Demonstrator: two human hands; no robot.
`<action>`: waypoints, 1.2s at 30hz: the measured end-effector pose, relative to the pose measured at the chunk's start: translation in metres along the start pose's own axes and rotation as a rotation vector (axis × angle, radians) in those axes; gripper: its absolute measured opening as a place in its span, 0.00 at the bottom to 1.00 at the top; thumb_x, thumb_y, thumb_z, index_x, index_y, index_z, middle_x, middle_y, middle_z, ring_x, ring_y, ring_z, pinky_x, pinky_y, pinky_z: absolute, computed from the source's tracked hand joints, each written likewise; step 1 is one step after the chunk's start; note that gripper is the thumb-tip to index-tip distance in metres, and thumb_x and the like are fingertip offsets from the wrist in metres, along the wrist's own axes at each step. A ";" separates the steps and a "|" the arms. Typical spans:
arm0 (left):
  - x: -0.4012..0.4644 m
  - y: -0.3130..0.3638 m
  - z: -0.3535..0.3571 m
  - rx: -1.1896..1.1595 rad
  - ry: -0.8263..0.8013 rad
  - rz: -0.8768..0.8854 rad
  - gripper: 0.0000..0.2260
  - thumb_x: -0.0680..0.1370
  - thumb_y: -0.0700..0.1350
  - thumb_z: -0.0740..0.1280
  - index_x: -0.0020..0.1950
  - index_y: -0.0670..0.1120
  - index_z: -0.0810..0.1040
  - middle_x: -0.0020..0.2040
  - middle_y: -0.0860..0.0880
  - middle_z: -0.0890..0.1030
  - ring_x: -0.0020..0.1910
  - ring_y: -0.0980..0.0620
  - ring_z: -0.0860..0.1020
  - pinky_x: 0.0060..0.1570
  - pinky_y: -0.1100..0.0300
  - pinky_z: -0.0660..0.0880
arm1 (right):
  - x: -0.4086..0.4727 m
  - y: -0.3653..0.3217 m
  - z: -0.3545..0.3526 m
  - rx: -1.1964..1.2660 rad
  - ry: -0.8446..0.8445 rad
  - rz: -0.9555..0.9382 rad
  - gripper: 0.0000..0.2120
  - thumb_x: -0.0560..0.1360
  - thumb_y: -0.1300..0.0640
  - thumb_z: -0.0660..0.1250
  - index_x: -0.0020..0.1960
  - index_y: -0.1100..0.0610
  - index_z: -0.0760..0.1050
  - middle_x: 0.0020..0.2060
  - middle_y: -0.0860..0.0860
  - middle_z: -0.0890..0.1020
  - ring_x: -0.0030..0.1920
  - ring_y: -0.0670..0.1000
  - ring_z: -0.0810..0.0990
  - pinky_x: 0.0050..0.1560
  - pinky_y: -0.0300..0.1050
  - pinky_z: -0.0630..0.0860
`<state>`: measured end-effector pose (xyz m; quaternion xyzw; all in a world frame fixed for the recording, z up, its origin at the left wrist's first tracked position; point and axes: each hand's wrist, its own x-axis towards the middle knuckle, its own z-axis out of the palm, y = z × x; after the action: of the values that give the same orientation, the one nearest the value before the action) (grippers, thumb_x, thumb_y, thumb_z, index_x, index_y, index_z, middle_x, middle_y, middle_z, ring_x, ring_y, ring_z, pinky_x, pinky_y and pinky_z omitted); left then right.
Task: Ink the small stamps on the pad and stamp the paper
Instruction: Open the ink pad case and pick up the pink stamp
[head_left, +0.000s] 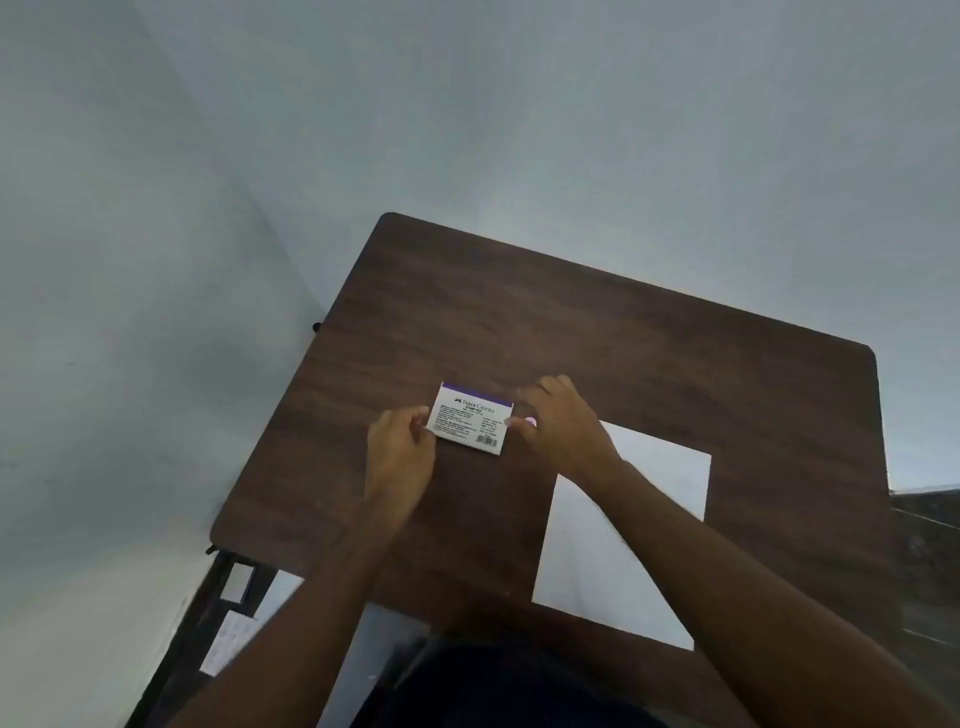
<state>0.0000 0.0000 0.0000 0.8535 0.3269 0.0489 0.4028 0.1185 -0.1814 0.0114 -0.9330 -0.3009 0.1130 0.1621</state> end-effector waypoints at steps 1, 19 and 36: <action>0.002 -0.003 0.001 -0.023 -0.013 -0.034 0.14 0.74 0.38 0.64 0.60 0.44 0.79 0.56 0.46 0.80 0.56 0.49 0.77 0.60 0.53 0.74 | 0.003 -0.003 0.005 -0.020 -0.040 -0.010 0.20 0.74 0.44 0.67 0.60 0.55 0.74 0.58 0.53 0.78 0.58 0.53 0.73 0.55 0.47 0.72; 0.018 -0.024 0.030 0.001 -0.124 -0.036 0.18 0.75 0.37 0.63 0.65 0.42 0.75 0.58 0.42 0.76 0.59 0.45 0.74 0.61 0.51 0.73 | 0.051 -0.033 0.054 -0.287 -0.242 -0.155 0.34 0.64 0.43 0.76 0.61 0.62 0.72 0.56 0.56 0.74 0.55 0.56 0.68 0.55 0.51 0.70; -0.011 -0.046 0.029 0.018 -0.113 -0.040 0.19 0.78 0.41 0.62 0.69 0.44 0.70 0.61 0.47 0.73 0.60 0.51 0.70 0.62 0.55 0.72 | 0.049 -0.032 0.057 -0.399 -0.246 -0.333 0.26 0.65 0.43 0.69 0.57 0.58 0.77 0.55 0.55 0.78 0.57 0.54 0.70 0.59 0.57 0.68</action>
<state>-0.0223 -0.0037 -0.0505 0.8518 0.3211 -0.0105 0.4139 0.1229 -0.1137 -0.0347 -0.8635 -0.4836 0.1355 -0.0459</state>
